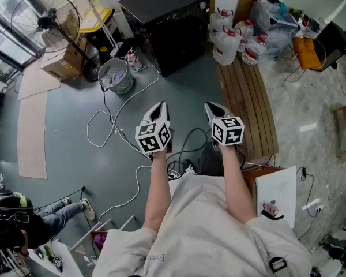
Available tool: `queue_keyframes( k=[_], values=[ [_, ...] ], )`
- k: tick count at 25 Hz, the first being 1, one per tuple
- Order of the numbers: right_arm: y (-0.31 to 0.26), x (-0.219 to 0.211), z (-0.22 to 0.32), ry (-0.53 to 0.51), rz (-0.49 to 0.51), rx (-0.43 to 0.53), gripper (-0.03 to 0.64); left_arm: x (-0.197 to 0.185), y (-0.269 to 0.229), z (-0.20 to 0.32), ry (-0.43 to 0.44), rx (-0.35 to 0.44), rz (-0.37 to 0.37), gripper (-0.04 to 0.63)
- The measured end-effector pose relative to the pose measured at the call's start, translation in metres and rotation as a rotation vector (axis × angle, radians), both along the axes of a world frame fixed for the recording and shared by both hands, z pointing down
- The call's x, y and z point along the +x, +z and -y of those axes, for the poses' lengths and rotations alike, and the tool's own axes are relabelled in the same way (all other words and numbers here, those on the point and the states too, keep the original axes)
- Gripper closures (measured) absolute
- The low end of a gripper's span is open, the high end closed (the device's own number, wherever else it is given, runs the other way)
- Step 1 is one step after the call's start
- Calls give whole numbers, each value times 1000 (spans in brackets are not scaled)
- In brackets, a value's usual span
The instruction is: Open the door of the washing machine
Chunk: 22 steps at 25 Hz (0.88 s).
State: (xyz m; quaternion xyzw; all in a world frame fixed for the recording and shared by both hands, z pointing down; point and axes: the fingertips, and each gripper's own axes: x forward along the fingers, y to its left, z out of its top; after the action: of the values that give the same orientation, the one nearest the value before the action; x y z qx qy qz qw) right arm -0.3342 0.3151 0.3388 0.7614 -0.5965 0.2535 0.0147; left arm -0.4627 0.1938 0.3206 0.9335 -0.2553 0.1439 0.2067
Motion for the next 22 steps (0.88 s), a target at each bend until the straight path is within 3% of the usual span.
queue_keyframes(
  k=[7, 16, 22],
  values=[
    [10, 44, -6, 116, -18, -34, 615, 15, 2, 10, 3, 27, -28, 540],
    [-1, 85, 36, 78, 113, 107, 615, 48, -6, 52, -13, 80, -38, 541],
    [-4, 141, 71, 76, 124, 110, 615, 82, 0, 86, -32, 61, -15, 541]
  ],
)
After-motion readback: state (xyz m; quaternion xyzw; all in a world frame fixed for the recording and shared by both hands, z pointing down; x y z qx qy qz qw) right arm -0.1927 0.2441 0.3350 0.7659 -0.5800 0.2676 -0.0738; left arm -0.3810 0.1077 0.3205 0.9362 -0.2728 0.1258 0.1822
